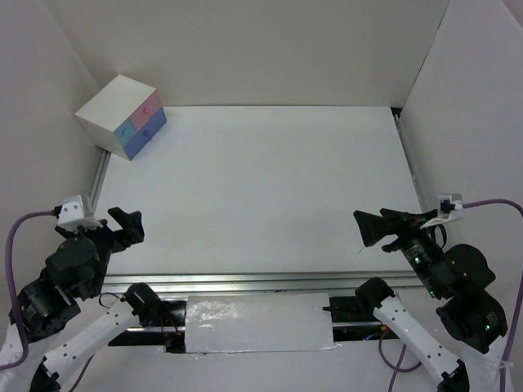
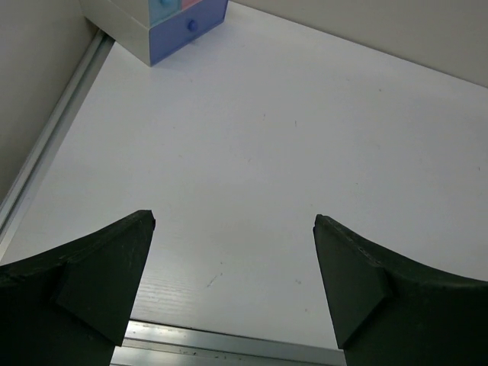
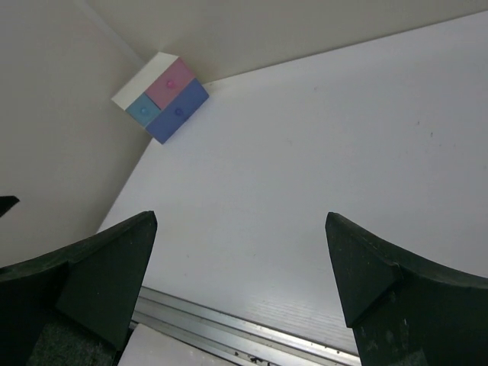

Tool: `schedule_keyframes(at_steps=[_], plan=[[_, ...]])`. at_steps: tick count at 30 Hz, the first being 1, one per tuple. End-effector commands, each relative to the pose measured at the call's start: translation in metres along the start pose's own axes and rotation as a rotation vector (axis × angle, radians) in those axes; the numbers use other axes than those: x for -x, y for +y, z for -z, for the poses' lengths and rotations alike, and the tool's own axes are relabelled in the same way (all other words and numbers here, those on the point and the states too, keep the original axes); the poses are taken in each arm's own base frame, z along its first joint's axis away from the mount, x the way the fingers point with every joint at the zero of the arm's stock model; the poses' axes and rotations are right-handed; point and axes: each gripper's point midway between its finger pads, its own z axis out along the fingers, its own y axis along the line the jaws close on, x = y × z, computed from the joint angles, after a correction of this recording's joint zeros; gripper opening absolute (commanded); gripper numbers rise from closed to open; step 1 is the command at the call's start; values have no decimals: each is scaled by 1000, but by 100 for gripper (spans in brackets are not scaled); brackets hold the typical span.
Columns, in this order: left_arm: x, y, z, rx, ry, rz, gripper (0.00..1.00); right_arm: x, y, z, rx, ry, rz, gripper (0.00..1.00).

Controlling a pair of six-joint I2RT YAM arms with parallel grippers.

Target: Organize the makeup

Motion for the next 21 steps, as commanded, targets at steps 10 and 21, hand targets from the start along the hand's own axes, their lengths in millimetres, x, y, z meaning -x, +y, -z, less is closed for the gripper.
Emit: schedule_keyframes(at_steps=[10, 21], plan=[[6, 1, 9, -62, -46, 21, 100, -1, -26, 32, -74, -28, 57, 100], [17, -20, -5, -110, -84, -103, 99, -5, -27, 24, -89, -7, 65, 100]])
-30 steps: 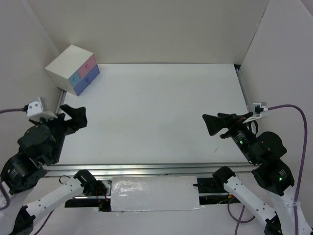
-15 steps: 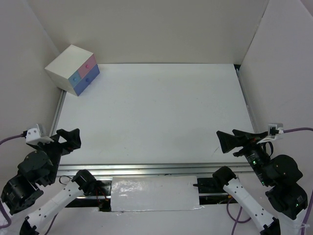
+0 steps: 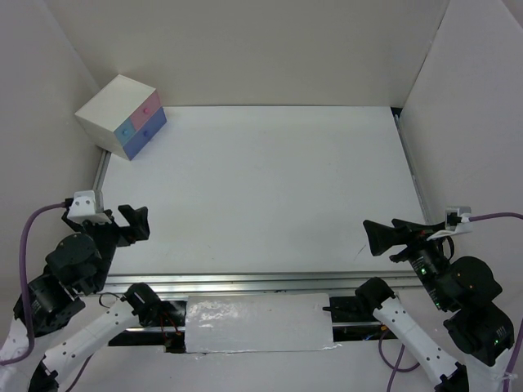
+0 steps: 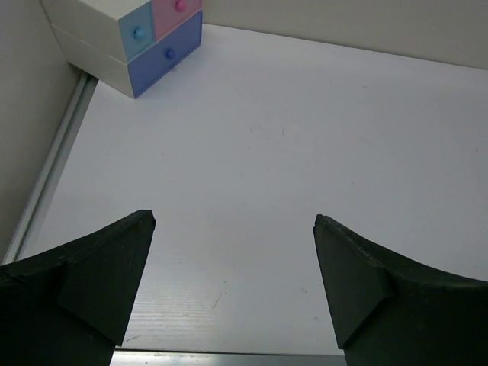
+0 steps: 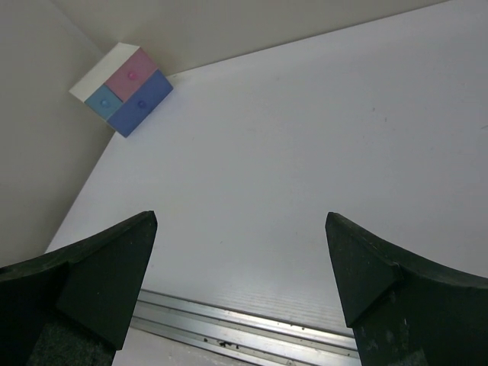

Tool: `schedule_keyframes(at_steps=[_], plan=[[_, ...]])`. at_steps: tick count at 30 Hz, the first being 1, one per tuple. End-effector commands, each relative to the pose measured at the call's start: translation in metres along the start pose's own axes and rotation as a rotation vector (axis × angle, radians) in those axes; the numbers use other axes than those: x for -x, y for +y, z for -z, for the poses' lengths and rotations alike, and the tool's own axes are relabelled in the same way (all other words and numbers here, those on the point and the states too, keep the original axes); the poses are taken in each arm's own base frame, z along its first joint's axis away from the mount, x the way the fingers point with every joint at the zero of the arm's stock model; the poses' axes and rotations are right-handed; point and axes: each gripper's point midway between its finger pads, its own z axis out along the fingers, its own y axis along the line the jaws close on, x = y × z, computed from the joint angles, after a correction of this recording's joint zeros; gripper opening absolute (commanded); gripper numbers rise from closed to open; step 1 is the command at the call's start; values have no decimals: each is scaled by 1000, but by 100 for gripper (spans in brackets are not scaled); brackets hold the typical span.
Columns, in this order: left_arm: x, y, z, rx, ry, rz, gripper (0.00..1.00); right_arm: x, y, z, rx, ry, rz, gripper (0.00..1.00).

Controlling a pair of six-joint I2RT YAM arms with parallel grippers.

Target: Organize the makeup

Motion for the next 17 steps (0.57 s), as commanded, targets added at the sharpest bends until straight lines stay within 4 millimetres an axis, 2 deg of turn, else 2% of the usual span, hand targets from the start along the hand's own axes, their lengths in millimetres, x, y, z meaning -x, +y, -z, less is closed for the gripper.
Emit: schedule_keyframes(at_steps=[1, 8, 11, 17], plan=[[12, 0, 2, -22, -79, 39, 99, 2, 0, -4, -9, 3, 14, 100], [22, 20, 26, -54, -192, 149, 99, -2, 3, -9, -3, 22, 13, 100], [18, 20, 21, -27, -172, 142, 100, -4, 3, -11, -1, 20, 6, 100], [11, 8, 9, -25, -107, 83, 99, -7, 6, -11, 23, 21, -1, 100]])
